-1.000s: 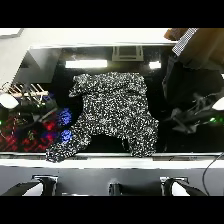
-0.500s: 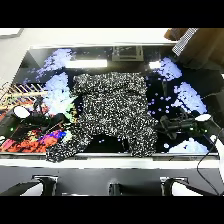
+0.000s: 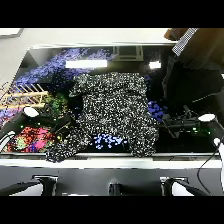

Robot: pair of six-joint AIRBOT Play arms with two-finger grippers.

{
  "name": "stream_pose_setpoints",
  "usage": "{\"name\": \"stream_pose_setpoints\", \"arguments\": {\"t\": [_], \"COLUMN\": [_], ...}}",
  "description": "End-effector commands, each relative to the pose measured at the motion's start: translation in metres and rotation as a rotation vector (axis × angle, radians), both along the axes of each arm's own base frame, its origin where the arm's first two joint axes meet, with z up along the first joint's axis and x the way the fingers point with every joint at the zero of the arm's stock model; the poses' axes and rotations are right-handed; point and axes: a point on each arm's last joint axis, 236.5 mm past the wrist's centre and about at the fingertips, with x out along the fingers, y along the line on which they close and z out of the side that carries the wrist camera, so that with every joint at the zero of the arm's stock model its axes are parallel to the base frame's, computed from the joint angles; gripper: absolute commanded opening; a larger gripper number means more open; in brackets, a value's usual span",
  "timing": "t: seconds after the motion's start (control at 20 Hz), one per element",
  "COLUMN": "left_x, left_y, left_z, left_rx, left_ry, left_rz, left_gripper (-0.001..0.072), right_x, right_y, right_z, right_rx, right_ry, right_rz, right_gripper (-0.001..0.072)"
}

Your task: Fold the clothes and pants, and hang the long-sleeved shirts on hangers.

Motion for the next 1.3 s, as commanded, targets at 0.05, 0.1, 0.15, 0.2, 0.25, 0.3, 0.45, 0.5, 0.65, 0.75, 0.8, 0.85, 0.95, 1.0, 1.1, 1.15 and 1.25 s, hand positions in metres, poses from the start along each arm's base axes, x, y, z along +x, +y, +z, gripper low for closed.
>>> {"name": "stream_pose_setpoints", "arguments": {"t": [0.05, 0.1, 0.15, 0.2, 0.25, 0.3, 0.45, 0.5, 0.65, 0.75, 0.8, 0.85, 0.95, 1.0, 1.1, 1.15, 1.25], "left_x": [0.001, 0.009, 0.019, 0.033, 0.052, 0.076, 0.14, 0.149, 0.138, 0.104, 0.084, 0.062, 0.013, -0.01, -0.057, -0.075, -0.107], "left_y": [-0.02, -0.022, -0.022, -0.02, -0.017, -0.01, 0.025, 0.037, 0.065, 0.075, 0.079, 0.082, 0.091, 0.095, 0.103, 0.108, 0.116], "left_z": [-0.01, -0.005, 0.004, 0.019, 0.042, 0.076, 0.221, 0.274, 0.423, 0.498, 0.526, 0.549, 0.584, 0.596, 0.617, 0.624, 0.636], "left_rx": [-0.015, -0.029, -0.041, -0.044, -0.047, -0.046, -0.033, -0.021, 0.017, 0.069, 0.096, 0.127, 0.204, 0.237, 0.311, 0.346, 0.395], "left_ry": [-0.011, -0.036, -0.068, -0.113, -0.179, -0.272, -0.622, -0.741, -1.063, -1.238, -1.307, -1.364, -1.459, -1.491, -1.558, -1.584, -1.626], "left_rz": [-0.048, -0.02, 0.0, 0.006, 0.013, 0.025, 0.111, 0.13, 0.191, 0.211, 0.221, 0.24, 0.298, 0.331, 0.398, 0.43, 0.492], "left_gripper": [0.0018, 0.0018, 0.0017, 0.0016, 0.0016, 0.0016, 0.0016, 0.0016, 0.0016, 0.0016, 0.0015, 0.0016, 0.0016, 0.0016, 0.0016, 0.0016, 0.0017], "right_x": [-0.007, -0.004, 0.005, 0.02, 0.037, 0.058, 0.112, 0.121, 0.11, 0.082, 0.062, 0.039, -0.013, -0.04, -0.089, -0.112, -0.148], "right_y": [0.004, 0.007, 0.01, 0.009, 0.004, -0.003, -0.029, -0.035, -0.04, -0.043, -0.045, -0.045, -0.041, -0.04, -0.04, -0.038, -0.034], "right_z": [0.019, 0.027, 0.04, 0.057, 0.079, 0.109, 0.238, 0.29, 0.427, 0.504, 0.539, 0.569, 0.613, 0.627, 0.646, 0.655, 0.678], "right_rx": [0.005, 0.023, 0.048, 0.057, 0.044, 0.015, -0.101, -0.144, -0.285, -0.408, -0.472, -0.528, -0.627, -0.682, -0.785, -0.825, -0.859], "right_ry": [-0.011, -0.031, -0.073, -0.132, -0.202, -0.291, -0.612, -0.732, -1.035, -1.205, -1.279, -1.349, -1.478, -1.521, -1.584, -1.621, -1.721], "right_rz": [0.002, -0.012, -0.036, -0.059, -0.073, -0.074, -0.102, -0.111, -0.101, -0.124, -0.152, -0.176, -0.223, -0.248, -0.296, -0.323, -0.379], "right_gripper": [0.0023, 0.0023, 0.0023, 0.0023, 0.0023, 0.0022, 0.0022, 0.0022, 0.0022, 0.0022, 0.0023, 0.0023, 0.0023, 0.0023, 0.0024, 0.0024, 0.0024]}}
